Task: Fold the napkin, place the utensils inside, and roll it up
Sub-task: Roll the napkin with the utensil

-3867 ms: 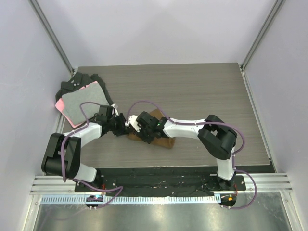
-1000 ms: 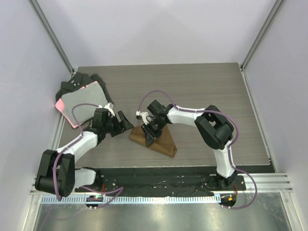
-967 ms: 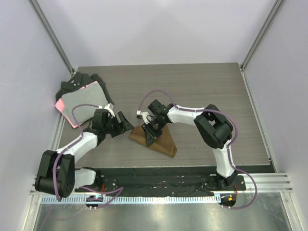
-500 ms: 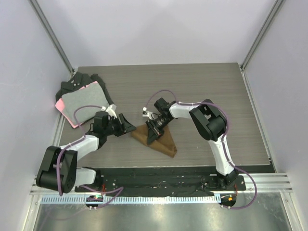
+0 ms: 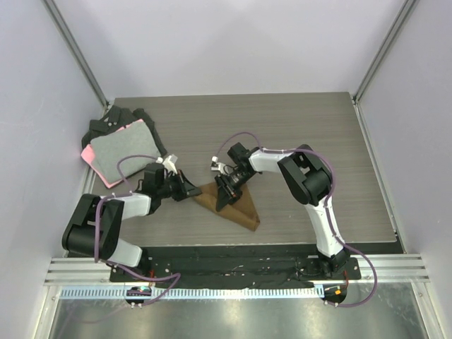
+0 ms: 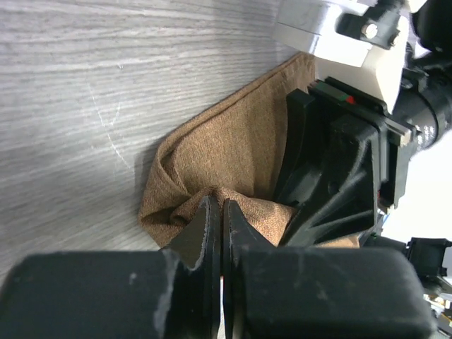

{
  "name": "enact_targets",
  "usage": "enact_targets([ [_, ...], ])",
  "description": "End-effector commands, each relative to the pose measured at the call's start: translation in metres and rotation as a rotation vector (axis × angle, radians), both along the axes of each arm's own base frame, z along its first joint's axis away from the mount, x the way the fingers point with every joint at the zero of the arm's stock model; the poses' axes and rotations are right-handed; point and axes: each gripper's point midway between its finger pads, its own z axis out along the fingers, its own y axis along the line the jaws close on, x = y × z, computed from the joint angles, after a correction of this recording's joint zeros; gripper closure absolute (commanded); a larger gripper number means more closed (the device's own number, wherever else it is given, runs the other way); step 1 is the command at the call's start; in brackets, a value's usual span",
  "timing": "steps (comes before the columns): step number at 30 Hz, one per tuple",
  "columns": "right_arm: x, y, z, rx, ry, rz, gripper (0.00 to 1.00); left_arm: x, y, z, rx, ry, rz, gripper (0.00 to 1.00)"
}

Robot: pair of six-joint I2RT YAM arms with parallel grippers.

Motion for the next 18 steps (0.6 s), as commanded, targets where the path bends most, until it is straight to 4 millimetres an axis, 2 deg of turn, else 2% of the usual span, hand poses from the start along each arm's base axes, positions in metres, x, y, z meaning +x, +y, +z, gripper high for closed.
enact_targets([
  [1, 0.036, -0.012, 0.007, -0.151, -0.236, -0.084, 0.56, 0.008, -0.004, 0.0, 0.006, 0.013, -0.014, 1.0],
  [3, 0.046, -0.016, 0.017, -0.181, -0.319, -0.109, 0.49, 0.012, -0.003, 0.0, 0.021, 0.03, -0.007, 1.0],
  [4, 0.053, -0.015, 0.036, -0.173, -0.388, -0.125, 0.39, 0.007, -0.001, -0.006, 0.04, 0.068, -0.008, 1.0],
  [6, 0.063, -0.022, 0.046, -0.207, -0.503, -0.14, 0.34, 0.01, 0.001, -0.005, 0.059, 0.086, 0.002, 1.0],
  [7, 0.069, -0.02, 0.065, -0.176, -0.585, -0.156, 0.31, 0.007, 0.004, -0.01, 0.076, 0.117, 0.008, 1.0],
  [8, 0.064, -0.021, 0.066, -0.172, -0.626, -0.138, 0.3, 0.008, 0.003, -0.009, 0.078, 0.125, 0.009, 1.0],
  [9, 0.073, -0.021, 0.072, -0.173, -0.698, -0.161, 0.29, 0.009, 0.004, -0.009, 0.081, 0.133, 0.01, 1.0],
  [10, 0.074, -0.02, 0.088, -0.15, -0.76, -0.171, 0.27, 0.006, 0.004, -0.013, 0.087, 0.162, 0.009, 1.0],
  [11, 0.064, -0.019, 0.082, -0.151, -0.803, -0.128, 0.26, 0.008, 0.003, -0.012, 0.084, 0.168, 0.01, 1.0],
  [13, 0.068, -0.018, 0.088, -0.175, -0.928, -0.128, 0.24, 0.008, 0.002, -0.014, 0.088, 0.206, 0.003, 1.0],
  [14, 0.053, -0.01, 0.083, -0.178, -0.97, -0.066, 0.23, 0.008, 0.002, -0.015, 0.089, 0.219, 0.003, 1.0],
  [15, 0.058, -0.011, 0.083, -0.216, -1.031, -0.076, 0.23, 0.009, 0.002, -0.015, 0.091, 0.226, 0.005, 1.0],
  [17, 0.042, -0.002, 0.074, -0.231, -1.082, -0.021, 0.23, 0.009, 0.002, -0.017, 0.097, 0.247, 0.006, 1.0],
  [18, 0.043, 0.001, 0.074, -0.238, -1.127, -0.011, 0.23, 0.01, 0.002, -0.017, 0.1, 0.244, 0.007, 1.0],
])
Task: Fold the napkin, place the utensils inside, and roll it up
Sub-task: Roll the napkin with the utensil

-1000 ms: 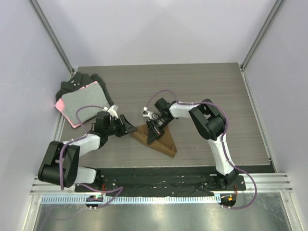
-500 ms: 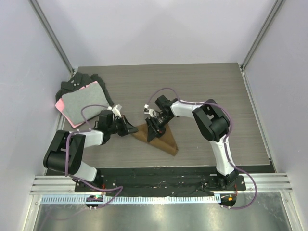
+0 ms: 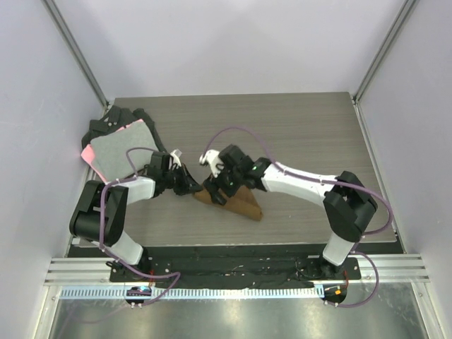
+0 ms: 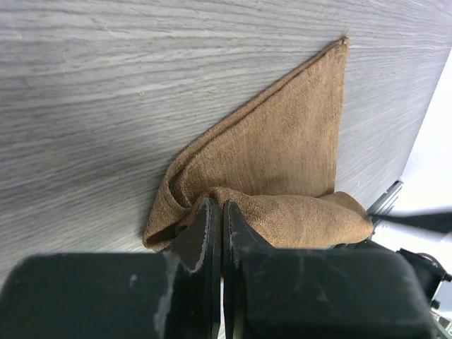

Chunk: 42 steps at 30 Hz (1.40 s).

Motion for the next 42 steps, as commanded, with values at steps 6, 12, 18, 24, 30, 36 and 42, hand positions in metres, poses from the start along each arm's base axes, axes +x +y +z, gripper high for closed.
enact_targets([
  [6, 0.0, 0.008, -0.042, -0.216, -0.285, 0.062, 0.26, -0.006, 0.006, -0.011, 0.055, 0.079, 0.004, 1.0],
  [12, -0.01, 0.004, -0.074, -0.275, -0.2, 0.084, 0.45, 0.002, 0.003, 0.004, 0.039, 0.027, -0.001, 0.82],
  [18, -0.041, 0.011, -0.083, -0.185, 0.007, 0.151, 0.63, 0.017, 0.026, 0.032, 0.157, -0.097, 0.083, 0.2],
  [24, -0.061, 0.015, -0.085, -0.065, 0.249, 0.186, 0.66, 0.002, 0.05, 0.032, 0.242, -0.149, 0.161, 0.14],
  [30, -0.059, 0.012, -0.085, 0.016, 0.388, 0.197, 0.66, -0.012, 0.03, 0.04, 0.09, -0.248, 0.096, 0.21],
  [36, -0.055, 0.011, -0.085, 0.037, 0.453, 0.206, 0.66, -0.014, 0.023, 0.04, 0.045, -0.295, 0.067, 0.25],
  [42, -0.055, 0.01, -0.089, 0.018, 0.47, 0.217, 0.66, -0.005, 0.023, 0.035, 0.054, -0.312, 0.069, 0.31],
])
